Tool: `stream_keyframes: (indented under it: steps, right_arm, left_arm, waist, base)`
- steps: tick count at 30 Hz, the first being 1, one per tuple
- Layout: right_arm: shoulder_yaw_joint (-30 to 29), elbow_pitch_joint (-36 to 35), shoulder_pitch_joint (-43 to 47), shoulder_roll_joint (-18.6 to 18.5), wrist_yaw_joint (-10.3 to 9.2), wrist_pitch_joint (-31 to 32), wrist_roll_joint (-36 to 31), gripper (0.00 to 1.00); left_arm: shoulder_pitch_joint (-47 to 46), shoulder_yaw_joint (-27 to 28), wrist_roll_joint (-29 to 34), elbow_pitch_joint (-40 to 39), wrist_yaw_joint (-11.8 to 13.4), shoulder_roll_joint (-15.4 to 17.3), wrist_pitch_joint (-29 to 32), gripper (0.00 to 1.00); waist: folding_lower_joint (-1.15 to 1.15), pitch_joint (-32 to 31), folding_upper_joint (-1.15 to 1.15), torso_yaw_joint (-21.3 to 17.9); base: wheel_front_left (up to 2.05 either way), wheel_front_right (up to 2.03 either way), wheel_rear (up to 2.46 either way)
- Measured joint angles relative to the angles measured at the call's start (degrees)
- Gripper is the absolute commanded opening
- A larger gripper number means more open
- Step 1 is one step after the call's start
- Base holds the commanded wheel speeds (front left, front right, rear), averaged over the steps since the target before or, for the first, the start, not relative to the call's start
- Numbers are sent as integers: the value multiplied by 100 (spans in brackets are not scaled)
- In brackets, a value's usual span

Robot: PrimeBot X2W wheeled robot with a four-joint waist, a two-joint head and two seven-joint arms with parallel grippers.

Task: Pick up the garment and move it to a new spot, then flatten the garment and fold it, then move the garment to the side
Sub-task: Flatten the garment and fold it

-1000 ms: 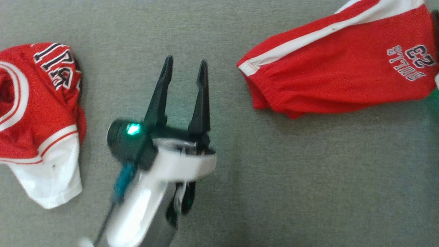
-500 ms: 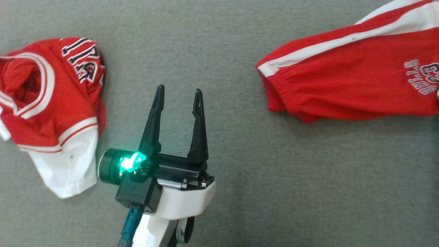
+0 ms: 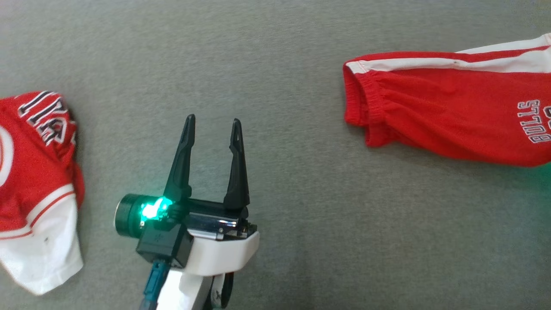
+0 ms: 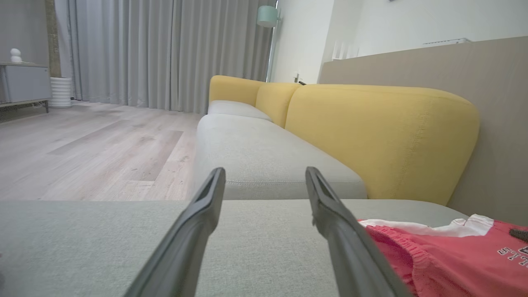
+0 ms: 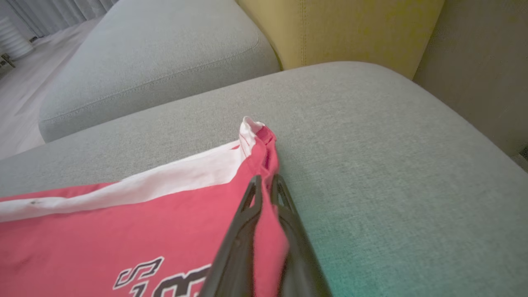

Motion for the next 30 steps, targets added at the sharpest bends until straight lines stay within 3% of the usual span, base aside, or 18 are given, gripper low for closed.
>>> stream_keyframes:
  steps: [6, 15, 17, 22, 23, 24, 25, 30]
  right_arm:
    - [-13, -372, -20, 8, 0, -300, -7, 0]
    - [116, -2249, -69, 36, 0, -491, -272, 0]
    - [282, -2829, -135, 160, 0, -524, -526, 0]
    - [851, -3468, -102, 634, 0, -101, -848, 0]
    - [981, -3489, -77, 781, 0, 7, -894, 7]
    - [1070, -3462, -19, 938, 0, 88, -948, 45]
    - [1158, -3386, 65, 1082, 0, 138, -1039, 100]
    - [1027, -3114, 680, 1539, 0, -151, -1206, 100]
  left_arm:
    - [1, 42, 35, 114, -94, 1, 0, 100]
    - [116, 93, 34, 212, -191, 1, 0, 100]
    - [155, 90, 33, 250, -201, 1, 0, 100]
    - [182, 79, -19, 259, -198, 1, 0, 100]
    - [204, 77, -36, 259, -193, 1, 0, 100]
    - [225, 70, -58, 259, -194, 1, 0, 100]
    - [236, 55, -74, 261, -193, 1, 0, 100]
    - [237, -27, -159, 257, -159, 1, 1, 100]
  waist:
    - [0, -108, 0, -252]
    - [0, -336, 0, -286]
    - [0, -392, 0, -231]
    - [0, -450, 0, -52]
    - [0, -455, 0, -11]
    - [0, -458, 0, 29]
    - [0, -461, 0, 75]
    - [1, -509, 0, 348]
  base:
    - [0, 0, 0]
    - [0, 0, 0]
    - [0, 0, 0]
    - [0, 0, 0]
    - [0, 0, 0]
    - [0, 0, 0]
    - [0, 0, 0]
    - [0, 0, 0]
